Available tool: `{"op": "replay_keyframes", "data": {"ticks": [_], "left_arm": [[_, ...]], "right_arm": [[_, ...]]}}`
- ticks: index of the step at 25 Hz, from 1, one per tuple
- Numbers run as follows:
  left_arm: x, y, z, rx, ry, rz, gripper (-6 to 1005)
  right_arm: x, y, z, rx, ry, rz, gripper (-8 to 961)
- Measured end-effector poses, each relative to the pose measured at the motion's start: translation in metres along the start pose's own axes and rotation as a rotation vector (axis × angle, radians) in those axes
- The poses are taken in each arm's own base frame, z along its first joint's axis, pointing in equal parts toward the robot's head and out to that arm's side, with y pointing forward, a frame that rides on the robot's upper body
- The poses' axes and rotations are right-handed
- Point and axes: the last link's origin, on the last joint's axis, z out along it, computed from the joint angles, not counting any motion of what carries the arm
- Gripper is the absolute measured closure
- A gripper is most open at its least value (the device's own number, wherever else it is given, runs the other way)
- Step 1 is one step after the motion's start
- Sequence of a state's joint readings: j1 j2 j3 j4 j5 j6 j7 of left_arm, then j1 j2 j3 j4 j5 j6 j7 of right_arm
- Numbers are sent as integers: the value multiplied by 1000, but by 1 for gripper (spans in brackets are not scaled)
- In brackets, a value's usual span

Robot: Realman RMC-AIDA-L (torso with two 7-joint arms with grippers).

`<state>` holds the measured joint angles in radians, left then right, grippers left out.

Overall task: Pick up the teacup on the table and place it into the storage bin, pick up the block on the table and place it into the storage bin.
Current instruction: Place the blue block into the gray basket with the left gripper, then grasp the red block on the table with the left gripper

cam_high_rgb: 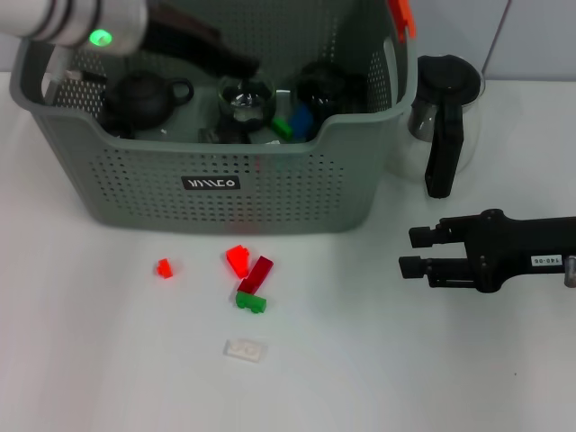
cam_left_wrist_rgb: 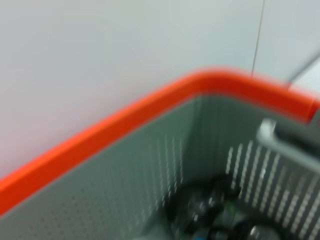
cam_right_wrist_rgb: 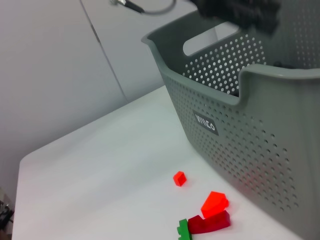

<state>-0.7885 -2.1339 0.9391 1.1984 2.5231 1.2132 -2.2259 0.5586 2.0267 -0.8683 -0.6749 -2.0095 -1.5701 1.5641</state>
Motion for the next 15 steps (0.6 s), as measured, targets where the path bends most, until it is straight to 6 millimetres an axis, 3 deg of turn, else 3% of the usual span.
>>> {"op": "replay_keyframes", "data": {"ticks": [5, 7, 10, 15], "left_arm": [[-6, 15, -57, -107, 213, -92, 365], [-18, 24, -74, -184, 273, -89, 137], [-47, 36, -90, -288, 308, -35, 137], [-96, 58, -94, -435, 282, 40, 137]], "right_arm": [[0, 0, -1, 1, -2, 0, 369], [-1, 0, 0, -1, -4, 1, 369], [-2, 0, 0, -1, -5, -2, 369], [-4, -1, 0, -2, -6, -4, 369]]}}
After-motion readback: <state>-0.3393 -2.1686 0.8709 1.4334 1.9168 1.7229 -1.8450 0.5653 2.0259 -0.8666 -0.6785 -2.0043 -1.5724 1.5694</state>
